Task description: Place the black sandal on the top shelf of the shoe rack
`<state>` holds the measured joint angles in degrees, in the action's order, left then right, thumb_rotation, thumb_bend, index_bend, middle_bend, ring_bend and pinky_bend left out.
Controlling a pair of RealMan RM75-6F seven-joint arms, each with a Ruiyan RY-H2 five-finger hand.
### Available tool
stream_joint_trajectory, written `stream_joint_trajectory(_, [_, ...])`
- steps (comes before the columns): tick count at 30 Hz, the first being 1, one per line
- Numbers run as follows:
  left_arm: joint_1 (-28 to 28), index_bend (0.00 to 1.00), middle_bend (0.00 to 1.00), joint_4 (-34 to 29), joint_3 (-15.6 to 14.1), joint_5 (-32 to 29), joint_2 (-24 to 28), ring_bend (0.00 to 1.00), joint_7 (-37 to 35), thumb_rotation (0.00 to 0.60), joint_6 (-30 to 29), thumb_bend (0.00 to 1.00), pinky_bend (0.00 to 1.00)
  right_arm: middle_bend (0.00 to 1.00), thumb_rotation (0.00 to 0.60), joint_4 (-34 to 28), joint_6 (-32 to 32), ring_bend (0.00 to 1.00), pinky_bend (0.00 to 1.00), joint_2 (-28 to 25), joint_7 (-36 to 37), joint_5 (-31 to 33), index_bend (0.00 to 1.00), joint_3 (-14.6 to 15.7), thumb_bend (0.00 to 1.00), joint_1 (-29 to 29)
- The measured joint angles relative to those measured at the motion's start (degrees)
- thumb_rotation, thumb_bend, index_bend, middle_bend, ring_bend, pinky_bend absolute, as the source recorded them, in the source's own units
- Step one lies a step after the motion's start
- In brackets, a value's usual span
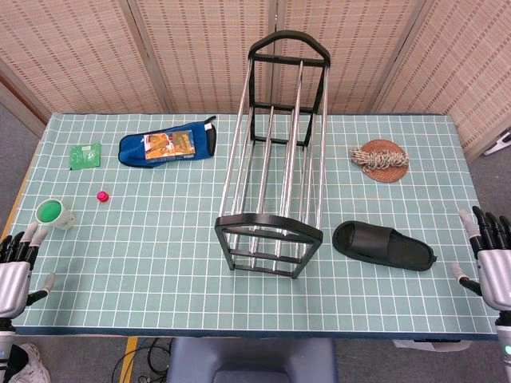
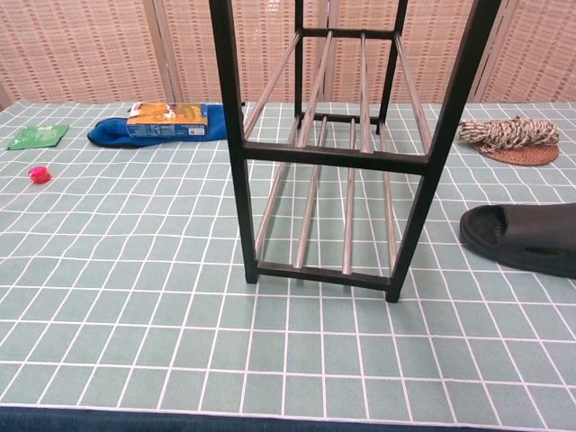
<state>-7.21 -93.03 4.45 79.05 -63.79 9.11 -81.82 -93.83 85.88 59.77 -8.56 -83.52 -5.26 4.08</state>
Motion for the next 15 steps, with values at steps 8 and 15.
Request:
stream_joint_trajectory(8, [0.0,0.04,0.0,-0.1,-0.2,0.3,-0.4,0.0,1.1,0.6,-0.2,0.38,0.0,0.0,0.6,0.3,-1.0,0.0,0.0,0.3,-0.4,0.0,0.0,0.3,0.22,0.3])
stream_joint_trajectory(15, [0.1,0.04,0.0,-0.1,0.3,-0.4,0.0,0.0,-0.4,0.6,-0.3,0.38,0.0,0.0,0.6,-0.6,-7.1,0.0,0.0,-1.0,0.9,1.5,0.0,0.4,0.22,2.4])
